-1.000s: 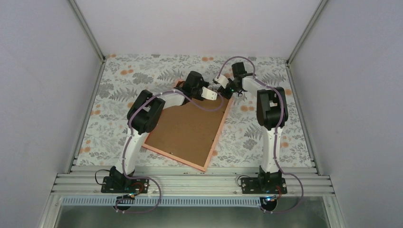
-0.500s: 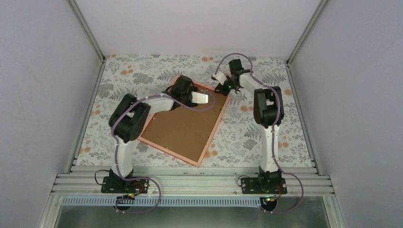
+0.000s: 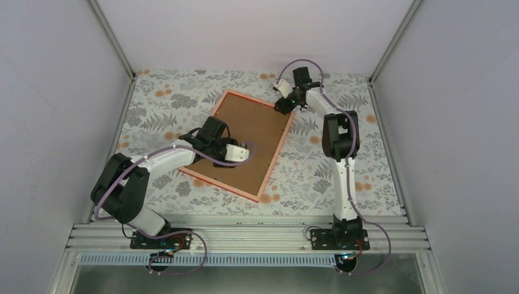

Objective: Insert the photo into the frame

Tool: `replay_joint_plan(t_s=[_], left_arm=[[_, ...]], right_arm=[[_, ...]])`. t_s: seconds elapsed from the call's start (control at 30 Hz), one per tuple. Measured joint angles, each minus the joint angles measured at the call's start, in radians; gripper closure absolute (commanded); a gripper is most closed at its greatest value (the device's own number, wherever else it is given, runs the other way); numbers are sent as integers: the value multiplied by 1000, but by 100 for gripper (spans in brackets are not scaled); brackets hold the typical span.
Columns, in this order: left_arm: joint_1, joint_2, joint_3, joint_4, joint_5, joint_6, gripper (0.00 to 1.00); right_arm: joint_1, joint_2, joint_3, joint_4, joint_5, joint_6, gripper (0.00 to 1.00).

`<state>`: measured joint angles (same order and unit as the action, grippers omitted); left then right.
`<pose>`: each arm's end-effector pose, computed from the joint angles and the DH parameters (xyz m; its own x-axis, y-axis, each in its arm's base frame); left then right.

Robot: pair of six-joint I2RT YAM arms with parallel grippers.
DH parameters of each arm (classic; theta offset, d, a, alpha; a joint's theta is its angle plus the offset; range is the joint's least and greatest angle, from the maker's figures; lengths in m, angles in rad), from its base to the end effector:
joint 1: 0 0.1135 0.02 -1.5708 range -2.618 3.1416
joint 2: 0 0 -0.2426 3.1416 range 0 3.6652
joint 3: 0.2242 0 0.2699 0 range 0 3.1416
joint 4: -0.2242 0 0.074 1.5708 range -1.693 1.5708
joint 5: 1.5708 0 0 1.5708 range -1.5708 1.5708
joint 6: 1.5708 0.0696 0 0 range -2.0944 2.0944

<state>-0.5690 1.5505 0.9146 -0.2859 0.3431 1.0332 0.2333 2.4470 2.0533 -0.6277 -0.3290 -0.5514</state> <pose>0.2795 -0.2066 0.1369 0.2393 0.8071 -0.5397 0.9240 -0.0186 0.3819 0.5255 0.1480 0.1040 -0.5062 -0.6299 -0.5891 -0.7609 0.6478 -0.0389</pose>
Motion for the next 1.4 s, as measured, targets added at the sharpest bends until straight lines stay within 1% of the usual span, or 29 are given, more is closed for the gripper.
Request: replay_joint_plan(t_s=[0.03,0.1,0.2,0.27,0.43,0.63,0.87,1.0,1.17,1.4], left_arm=[[0,-16,-17,-47,16,18,43],[-1,-47,-42,-153,51,58,43],[-3,-84,-64,-254,86,95,43],[-6,-102,-81,-297,101,112,44],[-24,-106,-109,-364,130,126,49],[-79,-90,-123,-356,139,92,54],[-154,-71,-168,-303,113,33,56],[-192,-51,-169,-242,107,-11,58],[-224,-42,-170,-181,85,-56,58],[-231,-43,-155,-162,35,-107,57]], right_arm=[[-1,-9,-6,-5,-2,6,29],[-6,-55,-43,-21,-18,27,23],[-14,-144,-110,-37,-54,64,18],[-27,-227,-163,-47,-97,97,15],[-83,-377,-252,-51,-210,179,14],[-173,-453,-380,-56,-323,267,13],[-257,-526,-562,-59,-447,362,13],[-282,-597,-661,-37,-505,411,13],[-300,-681,-790,10,-564,467,13],[-328,-715,-875,44,-630,504,13]])
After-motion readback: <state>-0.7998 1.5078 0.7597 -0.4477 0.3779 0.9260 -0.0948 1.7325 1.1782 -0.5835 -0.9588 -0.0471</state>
